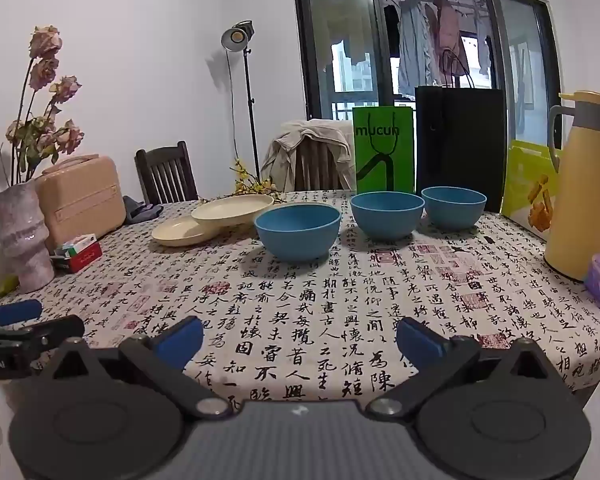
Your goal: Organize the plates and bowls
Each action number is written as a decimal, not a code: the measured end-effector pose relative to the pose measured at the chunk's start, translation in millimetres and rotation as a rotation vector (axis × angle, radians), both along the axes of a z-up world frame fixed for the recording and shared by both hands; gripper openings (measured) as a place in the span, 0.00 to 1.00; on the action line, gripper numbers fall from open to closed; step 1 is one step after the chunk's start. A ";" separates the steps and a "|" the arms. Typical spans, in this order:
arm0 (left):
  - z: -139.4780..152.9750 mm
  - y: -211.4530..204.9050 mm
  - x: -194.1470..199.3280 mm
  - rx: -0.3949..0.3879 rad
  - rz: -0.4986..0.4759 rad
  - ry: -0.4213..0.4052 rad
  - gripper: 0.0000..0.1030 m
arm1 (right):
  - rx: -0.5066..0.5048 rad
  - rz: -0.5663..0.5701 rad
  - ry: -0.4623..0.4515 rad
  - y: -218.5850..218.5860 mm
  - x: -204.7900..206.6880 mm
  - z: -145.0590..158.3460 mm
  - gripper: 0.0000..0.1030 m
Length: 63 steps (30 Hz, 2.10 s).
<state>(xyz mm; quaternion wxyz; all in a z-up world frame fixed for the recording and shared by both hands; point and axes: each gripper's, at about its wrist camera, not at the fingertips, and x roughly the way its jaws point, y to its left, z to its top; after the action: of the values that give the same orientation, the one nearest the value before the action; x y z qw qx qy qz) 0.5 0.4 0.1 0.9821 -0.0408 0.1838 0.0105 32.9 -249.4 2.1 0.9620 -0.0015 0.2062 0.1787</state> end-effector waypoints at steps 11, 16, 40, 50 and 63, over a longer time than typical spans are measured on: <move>6.9 1.6 -4.5 -0.028 -0.008 -0.054 1.00 | 0.006 -0.003 0.007 -0.1 1.6 1.0 1.00; 8.8 2.1 -4.8 -0.031 -0.006 -0.061 1.00 | 0.004 -0.002 -0.009 -3.8 -0.6 5.1 1.00; 11.8 3.0 -4.5 -0.033 0.000 -0.077 1.00 | 0.012 -0.002 -0.014 -4.2 0.9 8.2 1.00; 12.4 2.6 -5.4 -0.037 0.004 -0.082 1.00 | 0.013 0.000 -0.008 -4.1 1.1 7.2 1.00; 13.6 3.1 -5.1 -0.038 0.008 -0.083 1.00 | 0.013 -0.003 -0.007 -4.9 1.3 6.8 1.00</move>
<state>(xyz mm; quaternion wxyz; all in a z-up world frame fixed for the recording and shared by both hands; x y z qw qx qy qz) -4.6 3.5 13.6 0.9878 -0.0607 0.1431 0.0093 34.2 -254.3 8.8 0.9630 0.0043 0.2018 0.1788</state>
